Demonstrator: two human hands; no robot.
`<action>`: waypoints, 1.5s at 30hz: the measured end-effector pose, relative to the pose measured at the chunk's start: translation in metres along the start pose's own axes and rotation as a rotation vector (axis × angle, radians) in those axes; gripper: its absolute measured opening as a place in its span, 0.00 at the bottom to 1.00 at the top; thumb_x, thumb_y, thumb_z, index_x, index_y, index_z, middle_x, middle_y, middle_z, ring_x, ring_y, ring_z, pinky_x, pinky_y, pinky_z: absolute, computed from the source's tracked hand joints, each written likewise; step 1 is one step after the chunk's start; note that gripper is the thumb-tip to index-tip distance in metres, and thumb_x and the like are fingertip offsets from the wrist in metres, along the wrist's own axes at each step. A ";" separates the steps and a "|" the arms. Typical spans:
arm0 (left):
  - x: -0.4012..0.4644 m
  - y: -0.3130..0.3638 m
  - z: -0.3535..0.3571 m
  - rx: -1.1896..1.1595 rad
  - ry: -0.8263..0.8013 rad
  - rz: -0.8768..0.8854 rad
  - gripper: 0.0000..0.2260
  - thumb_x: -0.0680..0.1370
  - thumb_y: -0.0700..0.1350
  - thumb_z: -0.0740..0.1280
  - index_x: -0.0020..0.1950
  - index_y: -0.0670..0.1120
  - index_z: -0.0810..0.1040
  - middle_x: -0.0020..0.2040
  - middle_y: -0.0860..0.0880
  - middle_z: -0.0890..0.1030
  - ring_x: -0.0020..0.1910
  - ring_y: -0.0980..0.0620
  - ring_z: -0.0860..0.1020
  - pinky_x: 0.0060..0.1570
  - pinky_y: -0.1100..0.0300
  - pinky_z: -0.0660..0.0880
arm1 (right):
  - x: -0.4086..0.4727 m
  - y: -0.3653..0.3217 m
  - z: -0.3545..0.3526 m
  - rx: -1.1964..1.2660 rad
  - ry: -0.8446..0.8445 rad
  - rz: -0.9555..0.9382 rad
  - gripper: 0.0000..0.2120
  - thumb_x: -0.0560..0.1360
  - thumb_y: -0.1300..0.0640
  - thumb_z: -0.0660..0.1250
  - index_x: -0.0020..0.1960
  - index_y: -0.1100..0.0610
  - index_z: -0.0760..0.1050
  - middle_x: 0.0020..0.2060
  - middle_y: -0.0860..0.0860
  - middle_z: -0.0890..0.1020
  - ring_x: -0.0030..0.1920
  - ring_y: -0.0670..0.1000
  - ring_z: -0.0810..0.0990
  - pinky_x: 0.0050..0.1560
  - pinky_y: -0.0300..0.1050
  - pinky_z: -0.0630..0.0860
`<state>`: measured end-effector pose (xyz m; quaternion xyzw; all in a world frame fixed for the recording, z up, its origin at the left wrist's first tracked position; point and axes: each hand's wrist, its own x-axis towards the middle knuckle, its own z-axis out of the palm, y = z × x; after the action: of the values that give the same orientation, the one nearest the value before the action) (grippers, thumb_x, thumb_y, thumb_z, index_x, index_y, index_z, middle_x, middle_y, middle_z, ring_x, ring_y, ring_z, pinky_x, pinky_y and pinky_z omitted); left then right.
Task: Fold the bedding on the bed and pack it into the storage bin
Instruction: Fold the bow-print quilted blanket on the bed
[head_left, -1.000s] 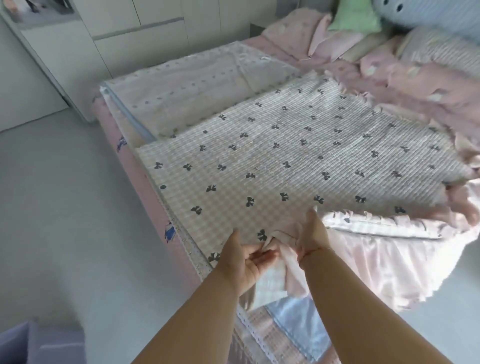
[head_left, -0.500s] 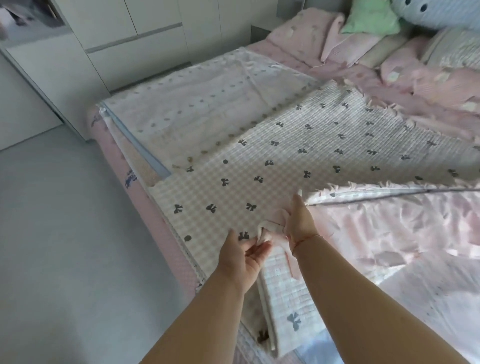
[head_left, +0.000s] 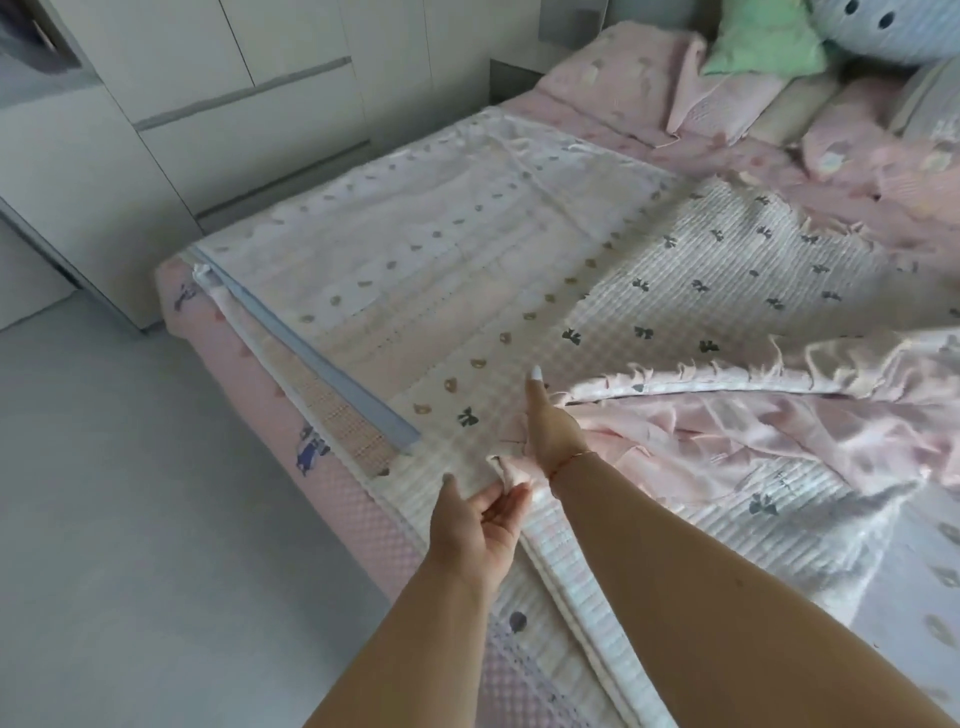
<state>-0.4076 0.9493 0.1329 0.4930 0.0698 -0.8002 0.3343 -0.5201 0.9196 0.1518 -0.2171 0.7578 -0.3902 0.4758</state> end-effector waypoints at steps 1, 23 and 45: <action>0.005 0.013 -0.004 -0.016 0.011 -0.002 0.32 0.82 0.58 0.56 0.63 0.27 0.70 0.57 0.29 0.76 0.54 0.37 0.79 0.45 0.49 0.82 | 0.008 -0.004 0.014 0.009 0.002 0.014 0.35 0.77 0.33 0.47 0.72 0.57 0.65 0.68 0.59 0.71 0.67 0.59 0.70 0.69 0.54 0.66; 0.056 0.101 0.009 0.773 0.593 0.637 0.14 0.82 0.40 0.56 0.64 0.33 0.67 0.55 0.41 0.75 0.47 0.41 0.76 0.46 0.50 0.75 | 0.061 0.018 0.069 -0.156 0.104 -0.076 0.22 0.81 0.43 0.47 0.63 0.54 0.71 0.45 0.56 0.80 0.49 0.59 0.79 0.53 0.51 0.74; 0.133 -0.058 0.217 1.640 -0.570 0.397 0.16 0.82 0.56 0.56 0.56 0.46 0.75 0.52 0.49 0.78 0.52 0.52 0.76 0.50 0.63 0.71 | 0.135 0.053 -0.209 0.234 0.659 0.210 0.23 0.82 0.60 0.46 0.76 0.52 0.55 0.64 0.55 0.68 0.58 0.60 0.74 0.57 0.55 0.73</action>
<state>-0.6426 0.8363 0.1180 0.3624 -0.6976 -0.6179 0.0133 -0.7656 0.9370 0.0857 0.0550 0.8389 -0.4722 0.2650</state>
